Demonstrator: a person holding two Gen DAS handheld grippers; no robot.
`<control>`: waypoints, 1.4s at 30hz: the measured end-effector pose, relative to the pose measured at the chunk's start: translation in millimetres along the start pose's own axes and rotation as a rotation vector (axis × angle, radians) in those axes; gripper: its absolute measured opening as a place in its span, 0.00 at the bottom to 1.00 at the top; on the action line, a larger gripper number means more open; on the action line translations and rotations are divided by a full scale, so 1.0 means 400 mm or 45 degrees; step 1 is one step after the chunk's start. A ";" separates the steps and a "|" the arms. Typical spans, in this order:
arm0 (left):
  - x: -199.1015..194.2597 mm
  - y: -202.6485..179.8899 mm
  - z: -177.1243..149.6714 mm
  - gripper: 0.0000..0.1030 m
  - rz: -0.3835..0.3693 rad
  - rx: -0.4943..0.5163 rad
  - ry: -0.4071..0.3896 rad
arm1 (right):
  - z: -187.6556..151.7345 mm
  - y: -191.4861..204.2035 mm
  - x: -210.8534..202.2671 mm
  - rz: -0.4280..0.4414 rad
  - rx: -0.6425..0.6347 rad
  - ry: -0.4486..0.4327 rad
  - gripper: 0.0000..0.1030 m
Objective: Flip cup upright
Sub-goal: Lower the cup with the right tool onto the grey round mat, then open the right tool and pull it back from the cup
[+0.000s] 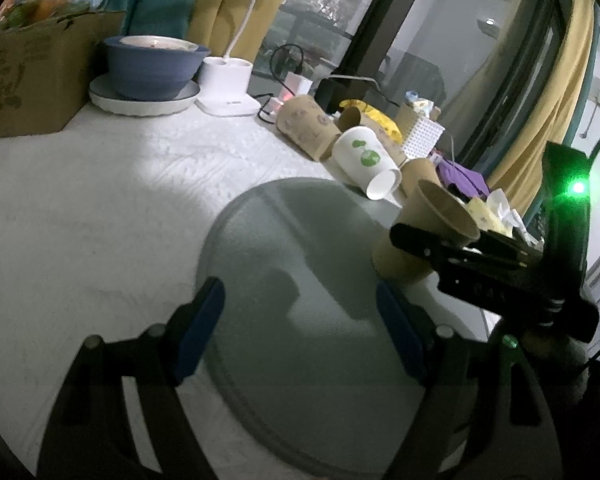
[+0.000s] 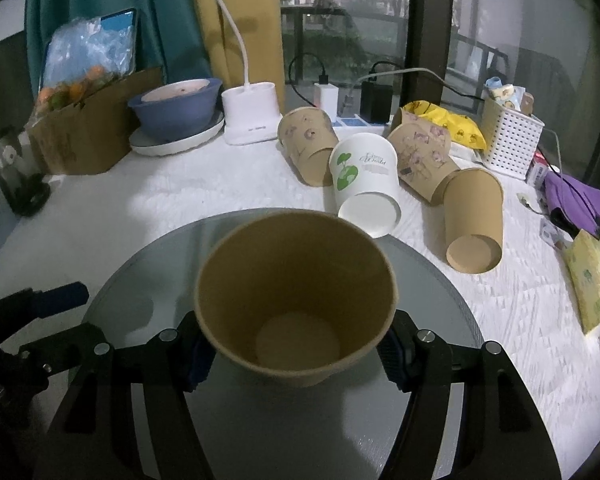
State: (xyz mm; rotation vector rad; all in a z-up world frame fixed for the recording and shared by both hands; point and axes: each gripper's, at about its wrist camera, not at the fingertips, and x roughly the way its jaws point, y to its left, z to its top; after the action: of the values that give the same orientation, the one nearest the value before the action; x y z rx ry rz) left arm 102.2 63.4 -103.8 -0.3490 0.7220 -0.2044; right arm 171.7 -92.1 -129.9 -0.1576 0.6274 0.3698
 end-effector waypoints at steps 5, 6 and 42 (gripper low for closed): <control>-0.009 -0.008 -0.003 0.77 0.032 0.031 -0.021 | -0.007 0.007 -0.020 -0.012 -0.013 -0.007 0.70; -0.011 -0.010 -0.004 0.77 0.039 0.038 -0.025 | -0.009 0.006 -0.025 -0.014 -0.013 -0.010 0.71; -0.220 -0.178 -0.024 0.77 0.094 0.200 -0.235 | -0.050 -0.011 -0.330 -0.016 0.052 -0.275 0.75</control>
State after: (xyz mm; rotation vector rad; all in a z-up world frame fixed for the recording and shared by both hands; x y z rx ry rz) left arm 26.8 21.8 -29.8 -0.1883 0.5319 -0.1557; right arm 63.7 -139.3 -66.6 -0.0809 0.4206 0.3562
